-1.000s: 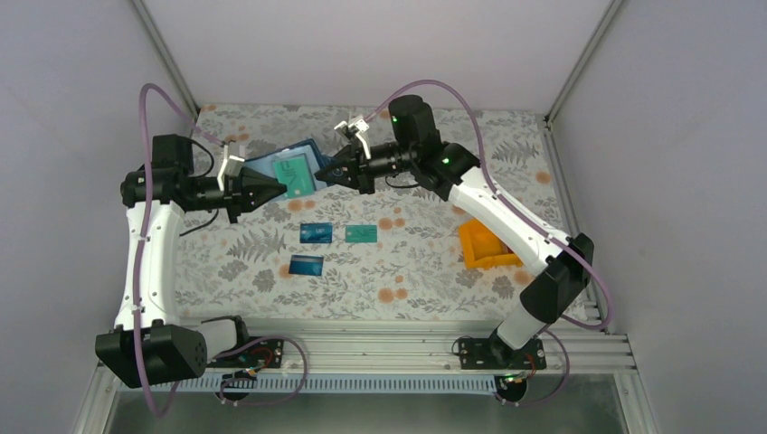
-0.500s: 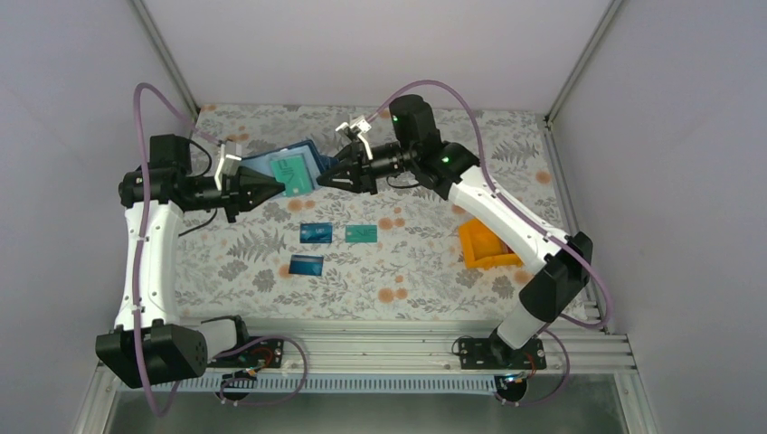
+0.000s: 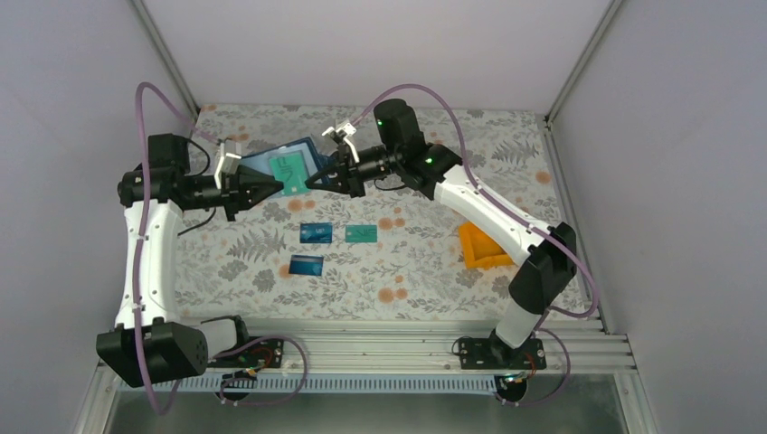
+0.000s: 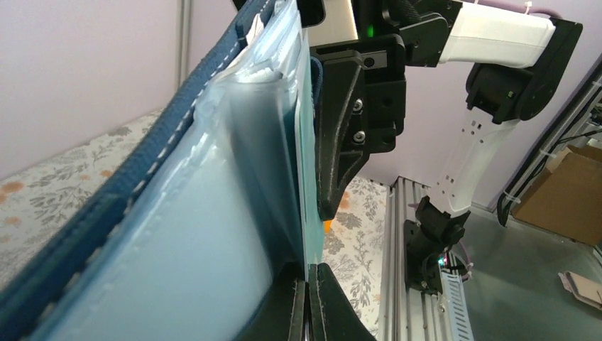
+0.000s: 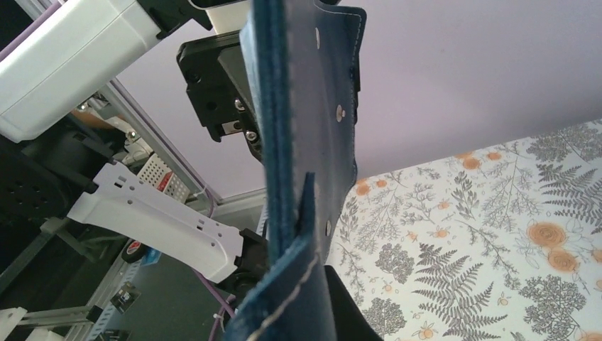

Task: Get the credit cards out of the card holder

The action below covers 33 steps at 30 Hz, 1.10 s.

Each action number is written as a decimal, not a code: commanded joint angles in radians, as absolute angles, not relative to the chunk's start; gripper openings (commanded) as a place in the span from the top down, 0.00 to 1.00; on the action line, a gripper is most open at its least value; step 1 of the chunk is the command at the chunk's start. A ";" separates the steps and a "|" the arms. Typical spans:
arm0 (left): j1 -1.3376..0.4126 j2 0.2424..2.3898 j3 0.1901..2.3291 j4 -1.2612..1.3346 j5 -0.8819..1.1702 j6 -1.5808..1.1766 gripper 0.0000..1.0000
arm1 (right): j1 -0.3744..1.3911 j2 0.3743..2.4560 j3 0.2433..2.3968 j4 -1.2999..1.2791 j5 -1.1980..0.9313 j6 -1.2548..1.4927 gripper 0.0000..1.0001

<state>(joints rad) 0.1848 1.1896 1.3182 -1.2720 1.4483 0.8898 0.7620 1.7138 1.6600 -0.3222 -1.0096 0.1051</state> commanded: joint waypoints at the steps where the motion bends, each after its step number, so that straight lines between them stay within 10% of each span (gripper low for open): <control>1: 0.183 1.183 1.328 -1.247 1.509 0.909 0.98 | 0.773 1.712 1.696 -0.299 -0.990 0.098 0.96; 9: 0.189 1.179 1.339 -1.222 1.521 0.859 0.78 | 0.761 1.679 1.670 -0.310 -0.991 0.077 0.96; 33: 0.239 1.179 1.346 -1.306 1.564 0.972 0.98 | 0.715 1.635 1.643 -0.357 -0.994 0.042 0.92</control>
